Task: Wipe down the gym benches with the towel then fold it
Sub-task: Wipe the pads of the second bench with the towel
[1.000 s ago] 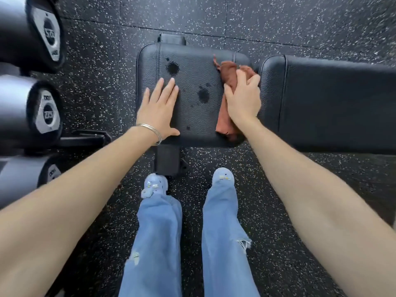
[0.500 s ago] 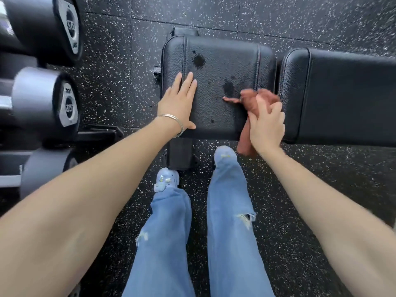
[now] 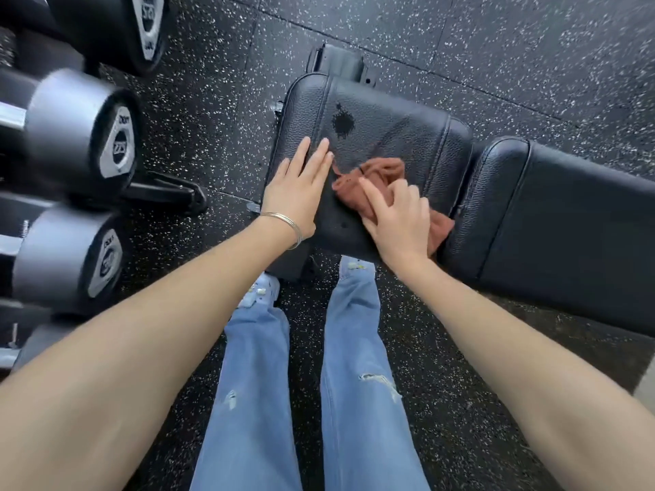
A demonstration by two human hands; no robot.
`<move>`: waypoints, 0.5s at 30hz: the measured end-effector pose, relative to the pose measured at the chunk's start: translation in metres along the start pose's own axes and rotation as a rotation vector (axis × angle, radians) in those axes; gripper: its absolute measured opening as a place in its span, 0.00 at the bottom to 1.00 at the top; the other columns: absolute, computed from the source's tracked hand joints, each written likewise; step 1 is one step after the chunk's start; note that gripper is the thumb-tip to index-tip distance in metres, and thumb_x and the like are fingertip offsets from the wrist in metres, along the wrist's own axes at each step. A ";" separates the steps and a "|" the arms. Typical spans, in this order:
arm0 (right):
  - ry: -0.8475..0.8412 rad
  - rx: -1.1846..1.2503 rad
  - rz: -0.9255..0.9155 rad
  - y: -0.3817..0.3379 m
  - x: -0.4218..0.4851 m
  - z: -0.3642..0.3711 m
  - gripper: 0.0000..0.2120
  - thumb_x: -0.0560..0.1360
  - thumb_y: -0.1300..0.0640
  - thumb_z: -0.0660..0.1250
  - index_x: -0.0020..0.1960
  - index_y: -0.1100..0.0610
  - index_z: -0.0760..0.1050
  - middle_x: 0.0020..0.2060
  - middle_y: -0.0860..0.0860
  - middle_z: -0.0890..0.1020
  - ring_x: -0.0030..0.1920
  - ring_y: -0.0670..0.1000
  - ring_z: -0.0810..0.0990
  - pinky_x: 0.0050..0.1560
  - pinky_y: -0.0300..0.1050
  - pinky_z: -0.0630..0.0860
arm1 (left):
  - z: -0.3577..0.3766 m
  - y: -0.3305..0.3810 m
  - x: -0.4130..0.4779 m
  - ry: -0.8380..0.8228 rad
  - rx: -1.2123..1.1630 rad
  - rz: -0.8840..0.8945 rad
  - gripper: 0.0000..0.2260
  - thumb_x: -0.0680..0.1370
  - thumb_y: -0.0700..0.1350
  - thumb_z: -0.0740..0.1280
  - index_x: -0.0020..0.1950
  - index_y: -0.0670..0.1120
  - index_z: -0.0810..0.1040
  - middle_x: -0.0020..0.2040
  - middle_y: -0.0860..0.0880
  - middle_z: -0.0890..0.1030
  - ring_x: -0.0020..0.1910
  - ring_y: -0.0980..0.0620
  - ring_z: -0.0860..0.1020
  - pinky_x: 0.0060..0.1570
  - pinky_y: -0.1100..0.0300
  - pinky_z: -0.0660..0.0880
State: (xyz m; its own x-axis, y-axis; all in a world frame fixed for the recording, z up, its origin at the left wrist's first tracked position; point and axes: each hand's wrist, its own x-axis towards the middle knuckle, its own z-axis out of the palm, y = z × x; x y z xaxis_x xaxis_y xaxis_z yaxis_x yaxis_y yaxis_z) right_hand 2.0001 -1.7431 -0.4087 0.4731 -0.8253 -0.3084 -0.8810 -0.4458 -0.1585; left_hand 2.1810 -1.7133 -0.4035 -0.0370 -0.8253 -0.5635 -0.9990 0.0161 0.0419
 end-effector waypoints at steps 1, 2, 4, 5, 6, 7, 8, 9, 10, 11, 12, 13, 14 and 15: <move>0.005 -0.007 -0.064 0.006 -0.013 0.003 0.24 0.70 0.53 0.70 0.66 0.51 0.73 0.45 0.61 0.76 0.42 0.62 0.75 0.39 0.53 0.71 | 0.000 -0.001 0.000 -0.002 -0.003 0.002 0.50 0.69 0.48 0.74 0.77 0.43 0.42 0.78 0.47 0.40 0.77 0.44 0.41 0.74 0.49 0.52; 0.009 0.000 -0.097 0.015 -0.020 0.004 0.24 0.69 0.54 0.72 0.64 0.52 0.74 0.43 0.61 0.76 0.40 0.62 0.75 0.37 0.52 0.71 | 0.000 -0.001 0.000 -0.002 0.002 0.005 0.50 0.69 0.48 0.74 0.77 0.43 0.41 0.78 0.47 0.40 0.77 0.44 0.41 0.74 0.49 0.52; 0.014 0.051 -0.031 0.035 -0.014 -0.002 0.22 0.71 0.54 0.70 0.64 0.53 0.74 0.44 0.62 0.75 0.42 0.62 0.74 0.38 0.53 0.72 | 0.000 -0.001 0.000 -0.001 0.021 0.001 0.49 0.69 0.49 0.73 0.77 0.43 0.41 0.78 0.47 0.39 0.76 0.44 0.41 0.74 0.49 0.52; 0.026 0.065 0.052 0.044 0.000 -0.007 0.21 0.73 0.53 0.68 0.66 0.53 0.72 0.47 0.62 0.74 0.45 0.63 0.74 0.41 0.54 0.71 | 0.001 0.000 0.000 0.000 0.030 -0.008 0.49 0.69 0.48 0.73 0.77 0.43 0.40 0.78 0.47 0.39 0.76 0.44 0.41 0.73 0.49 0.52; 0.043 0.068 0.145 0.052 0.016 -0.012 0.21 0.75 0.52 0.65 0.67 0.52 0.70 0.50 0.62 0.73 0.48 0.63 0.73 0.43 0.55 0.71 | 0.001 0.001 0.000 0.001 0.039 -0.011 0.49 0.69 0.48 0.72 0.77 0.42 0.40 0.78 0.46 0.39 0.76 0.43 0.40 0.74 0.49 0.52; 0.068 0.071 0.230 0.057 0.036 -0.017 0.21 0.76 0.50 0.63 0.68 0.51 0.69 0.53 0.62 0.72 0.51 0.62 0.72 0.46 0.55 0.70 | 0.002 0.002 0.000 0.004 0.047 -0.013 0.49 0.69 0.48 0.72 0.77 0.42 0.40 0.78 0.46 0.39 0.76 0.43 0.40 0.74 0.49 0.52; 0.095 0.084 0.293 0.061 0.057 -0.023 0.21 0.76 0.49 0.62 0.68 0.51 0.67 0.56 0.61 0.70 0.53 0.62 0.71 0.48 0.55 0.70 | 0.003 0.003 0.000 0.008 0.049 -0.017 0.49 0.69 0.48 0.72 0.77 0.42 0.40 0.78 0.46 0.38 0.76 0.43 0.40 0.74 0.49 0.52; 0.114 0.110 0.344 0.063 0.078 -0.027 0.20 0.77 0.48 0.61 0.68 0.51 0.67 0.59 0.61 0.69 0.55 0.62 0.71 0.51 0.55 0.70 | 0.003 0.003 0.000 0.007 0.050 -0.020 0.49 0.69 0.48 0.72 0.77 0.42 0.39 0.78 0.46 0.38 0.76 0.43 0.40 0.74 0.49 0.52; 0.120 0.134 0.390 0.062 0.097 -0.032 0.20 0.77 0.47 0.60 0.67 0.51 0.67 0.60 0.60 0.69 0.57 0.62 0.71 0.52 0.55 0.71 | 0.004 0.004 0.000 0.006 0.050 -0.022 0.50 0.69 0.48 0.72 0.77 0.42 0.40 0.78 0.46 0.38 0.76 0.43 0.41 0.74 0.49 0.53; 0.117 0.146 0.428 0.062 0.113 -0.034 0.20 0.77 0.46 0.60 0.67 0.51 0.67 0.61 0.60 0.68 0.58 0.62 0.71 0.54 0.54 0.71 | 0.004 0.003 0.000 0.008 0.048 -0.023 0.50 0.68 0.48 0.72 0.77 0.42 0.40 0.78 0.46 0.39 0.76 0.43 0.41 0.74 0.49 0.53; 0.110 0.153 0.457 0.061 0.123 -0.034 0.20 0.77 0.45 0.59 0.66 0.52 0.67 0.62 0.59 0.68 0.58 0.62 0.71 0.54 0.54 0.71 | 0.003 0.003 0.000 0.008 0.046 -0.022 0.50 0.68 0.48 0.73 0.77 0.42 0.40 0.78 0.46 0.39 0.76 0.43 0.41 0.74 0.49 0.53; 0.111 0.159 0.470 0.060 0.125 -0.033 0.21 0.77 0.44 0.59 0.67 0.51 0.67 0.62 0.59 0.68 0.58 0.62 0.71 0.54 0.54 0.71 | 0.002 0.003 0.000 0.005 0.045 -0.019 0.50 0.68 0.48 0.73 0.77 0.42 0.40 0.78 0.46 0.39 0.76 0.43 0.41 0.74 0.49 0.53; 0.118 0.169 0.458 0.059 0.119 -0.032 0.21 0.77 0.45 0.60 0.67 0.51 0.67 0.61 0.59 0.68 0.57 0.62 0.71 0.54 0.54 0.71 | 0.002 0.003 0.000 0.000 0.045 -0.019 0.51 0.68 0.48 0.73 0.77 0.42 0.40 0.78 0.46 0.39 0.76 0.43 0.41 0.74 0.49 0.53; 0.129 0.169 0.412 0.059 0.106 -0.030 0.22 0.76 0.45 0.60 0.68 0.51 0.66 0.60 0.59 0.69 0.56 0.62 0.71 0.53 0.54 0.71 | 0.002 0.004 0.000 -0.004 0.045 -0.024 0.51 0.68 0.49 0.73 0.77 0.42 0.40 0.78 0.46 0.39 0.76 0.43 0.41 0.74 0.49 0.53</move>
State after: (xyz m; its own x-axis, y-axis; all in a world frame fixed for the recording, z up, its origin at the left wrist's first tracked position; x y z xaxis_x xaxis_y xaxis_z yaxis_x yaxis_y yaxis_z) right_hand 1.9982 -1.8671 -0.4230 0.0709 -0.9629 -0.2605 -0.9793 -0.0175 -0.2015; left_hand 2.1774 -1.7120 -0.4046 -0.0126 -0.8237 -0.5669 -0.9997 0.0216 -0.0092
